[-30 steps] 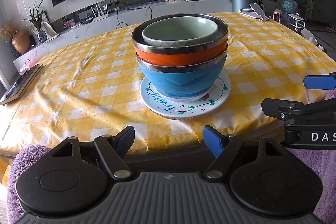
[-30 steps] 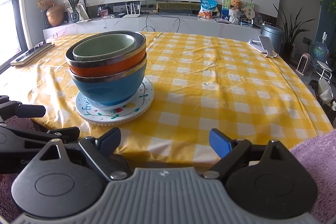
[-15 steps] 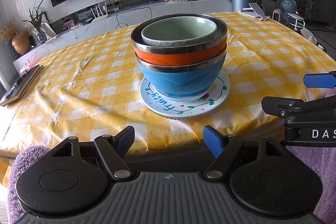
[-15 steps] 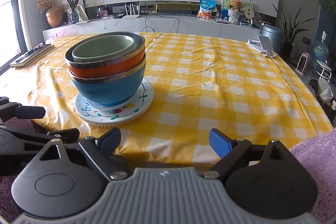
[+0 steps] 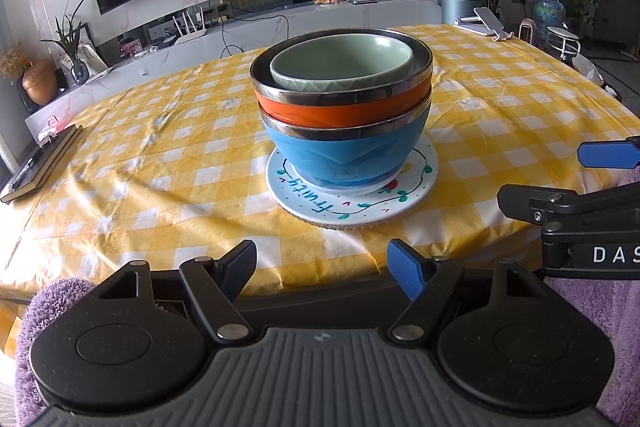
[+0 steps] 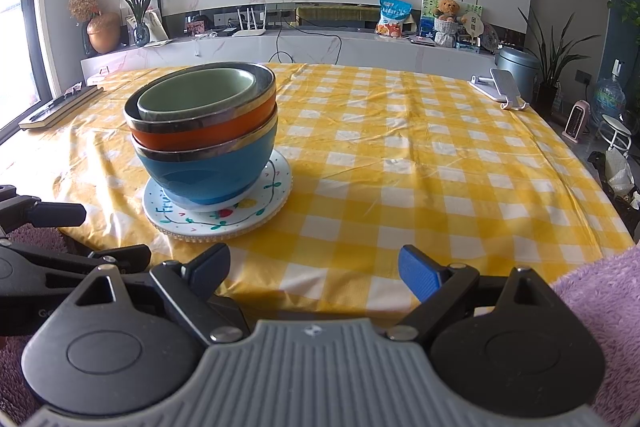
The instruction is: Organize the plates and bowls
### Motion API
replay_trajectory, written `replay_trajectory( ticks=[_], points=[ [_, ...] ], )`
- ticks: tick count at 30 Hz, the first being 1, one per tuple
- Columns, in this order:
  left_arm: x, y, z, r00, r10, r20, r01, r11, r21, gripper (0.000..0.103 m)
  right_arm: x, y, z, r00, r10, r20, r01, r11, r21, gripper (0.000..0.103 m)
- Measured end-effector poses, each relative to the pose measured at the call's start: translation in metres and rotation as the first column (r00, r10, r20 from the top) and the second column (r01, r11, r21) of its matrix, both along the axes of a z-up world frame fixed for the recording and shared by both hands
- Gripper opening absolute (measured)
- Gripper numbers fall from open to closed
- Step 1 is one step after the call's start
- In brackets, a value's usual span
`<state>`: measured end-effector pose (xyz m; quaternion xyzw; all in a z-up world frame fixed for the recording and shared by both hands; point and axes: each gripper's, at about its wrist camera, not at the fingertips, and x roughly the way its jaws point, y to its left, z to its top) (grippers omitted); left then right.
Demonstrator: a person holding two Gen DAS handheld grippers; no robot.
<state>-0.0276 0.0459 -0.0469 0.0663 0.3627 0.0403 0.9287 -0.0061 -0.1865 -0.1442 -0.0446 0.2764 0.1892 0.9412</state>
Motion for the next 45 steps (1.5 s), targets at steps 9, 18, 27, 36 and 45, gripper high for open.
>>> replay_trajectory(
  ticks=[9,18,27,36,45],
  points=[
    [0.001,-0.0012,0.0019,1.0,-0.002,0.001,0.002,1.0,0.001,0.087,-0.0002,0.0,0.0001,1.0,0.0,0.0,0.0,1.0,0.0,0.09],
    [0.0011,-0.0019,0.0029,1.0,-0.003,0.002,0.003,1.0,0.003,0.087,-0.0001,-0.0001,-0.0001,1.0,0.0,0.0,0.0,1.0,0.001,0.09],
    [0.0008,-0.0031,0.004,1.0,-0.007,0.006,0.007,1.0,0.006,0.087,-0.0001,-0.0001,-0.0001,1.0,0.0,0.0,0.0,1.0,0.0,0.09],
    [0.0005,-0.0034,0.0037,1.0,-0.007,0.006,0.007,1.0,0.007,0.087,-0.0002,0.0001,-0.0002,1.0,0.0,0.001,0.0,1.0,0.001,0.09],
    [0.0001,-0.0036,0.0034,1.0,-0.007,0.006,0.007,1.0,0.006,0.087,-0.0002,0.0001,-0.0002,1.0,0.0,0.0,0.0,1.0,0.0,0.09]
  ],
)
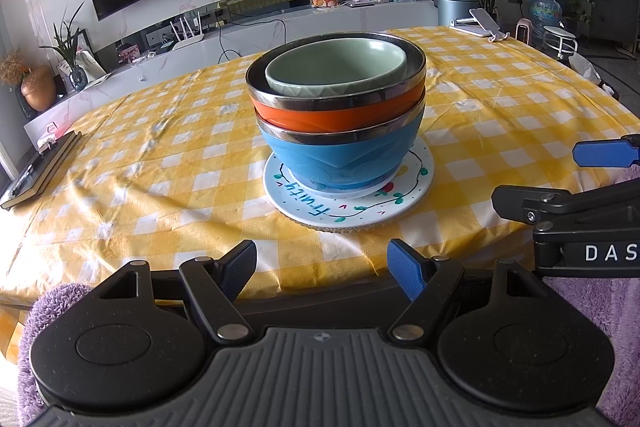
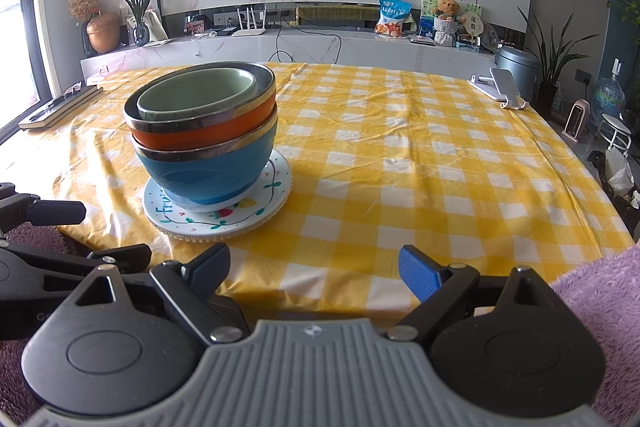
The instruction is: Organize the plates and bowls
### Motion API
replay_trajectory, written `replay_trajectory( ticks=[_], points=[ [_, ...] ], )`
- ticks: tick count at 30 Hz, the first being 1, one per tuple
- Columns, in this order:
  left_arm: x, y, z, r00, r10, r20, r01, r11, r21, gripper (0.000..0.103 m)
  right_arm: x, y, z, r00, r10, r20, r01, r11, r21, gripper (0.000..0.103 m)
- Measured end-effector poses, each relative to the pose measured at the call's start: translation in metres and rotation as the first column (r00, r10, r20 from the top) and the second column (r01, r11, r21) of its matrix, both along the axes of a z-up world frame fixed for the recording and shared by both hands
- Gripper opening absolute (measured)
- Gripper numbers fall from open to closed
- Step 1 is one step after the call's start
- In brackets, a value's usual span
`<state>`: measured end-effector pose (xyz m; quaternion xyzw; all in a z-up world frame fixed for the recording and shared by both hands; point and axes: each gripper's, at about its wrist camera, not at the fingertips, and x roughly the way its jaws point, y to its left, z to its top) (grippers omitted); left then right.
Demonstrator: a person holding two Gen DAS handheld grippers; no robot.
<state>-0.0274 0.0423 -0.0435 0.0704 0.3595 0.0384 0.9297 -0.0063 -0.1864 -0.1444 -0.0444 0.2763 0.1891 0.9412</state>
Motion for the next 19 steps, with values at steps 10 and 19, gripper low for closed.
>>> replay_trajectory(
  ticks=[10,19],
  points=[
    [0.0,-0.0002,-0.0002,1.0,0.0,0.001,0.0,1.0,0.0,0.087,0.0,0.0,0.0,1.0,0.0,0.0,0.0,1.0,0.0,0.09],
    [0.0005,-0.003,0.0031,1.0,-0.012,0.012,0.012,1.0,-0.006,0.087,0.0002,0.0001,-0.0001,1.0,0.0,-0.001,0.0,1.0,-0.001,0.09]
  ],
)
